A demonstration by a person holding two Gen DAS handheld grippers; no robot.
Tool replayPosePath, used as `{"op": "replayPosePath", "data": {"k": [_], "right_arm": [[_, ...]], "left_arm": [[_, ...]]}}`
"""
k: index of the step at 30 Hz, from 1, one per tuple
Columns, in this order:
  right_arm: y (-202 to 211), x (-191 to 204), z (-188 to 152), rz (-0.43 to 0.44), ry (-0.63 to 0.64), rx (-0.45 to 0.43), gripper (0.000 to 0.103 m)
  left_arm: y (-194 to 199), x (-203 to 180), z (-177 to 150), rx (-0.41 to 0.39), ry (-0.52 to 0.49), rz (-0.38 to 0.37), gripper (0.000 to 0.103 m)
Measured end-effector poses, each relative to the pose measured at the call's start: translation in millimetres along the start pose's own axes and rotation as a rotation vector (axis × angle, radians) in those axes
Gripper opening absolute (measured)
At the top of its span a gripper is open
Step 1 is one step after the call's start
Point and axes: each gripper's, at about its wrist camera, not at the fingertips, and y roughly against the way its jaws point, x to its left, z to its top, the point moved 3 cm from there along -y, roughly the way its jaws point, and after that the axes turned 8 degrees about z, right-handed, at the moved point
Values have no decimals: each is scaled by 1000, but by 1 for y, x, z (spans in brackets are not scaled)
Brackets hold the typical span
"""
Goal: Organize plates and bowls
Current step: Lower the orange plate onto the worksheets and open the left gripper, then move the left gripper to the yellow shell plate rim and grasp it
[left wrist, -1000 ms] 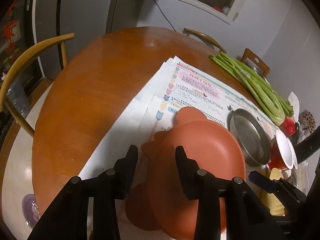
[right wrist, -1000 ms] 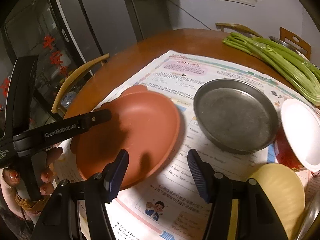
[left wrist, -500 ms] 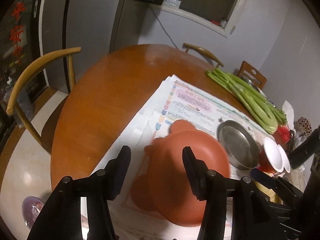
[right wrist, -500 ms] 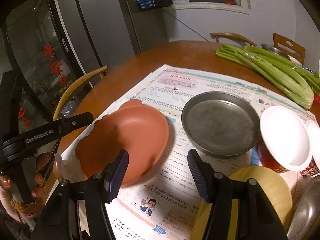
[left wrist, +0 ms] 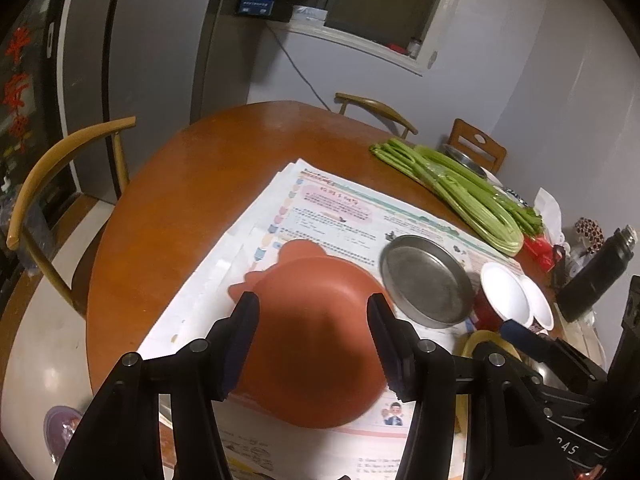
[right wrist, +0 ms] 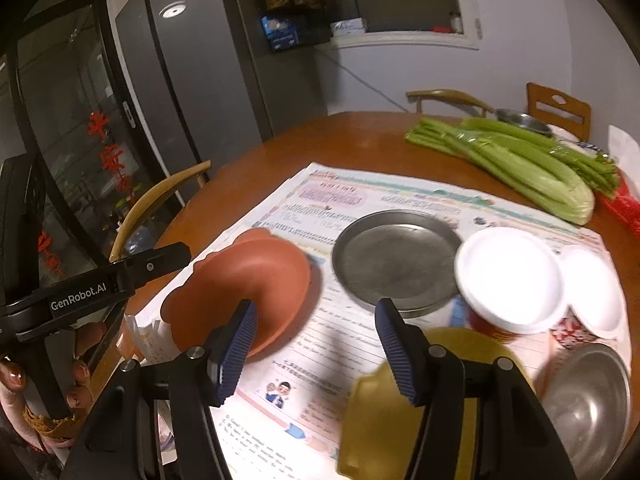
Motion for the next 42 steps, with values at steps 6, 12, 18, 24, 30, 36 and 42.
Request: {"op": "replayPosePath", "data": {"k": [6,12,18,24,30,36,42], "right_arm": [[22,-11,-4,-50,0,-35,62],[42,-23,-11,-66,-28,-53,62],[57,-31,-19,-69,-44,-62,62],[72,-33,-30,-69,-47,-67,62],[84,-39,-45,-75,-71,-53,62],[90,-41,-56,-79,-85,-41,62],[86,-45,-69,-78,-122,-1,62]], "left_arm": [[6,-20,-4,5,-28,-18,58],[14,-40,-7,1,-64,-34,58],[20,-55,-9,2,-90,-46,58],[25,-71,-13,5,-120,-60,58],[27,-83,-20,15,-153,-72,58],[24,-96,-28,35,-190,-78,58],[19,-108,-40,56,-236,-75,58]]}}
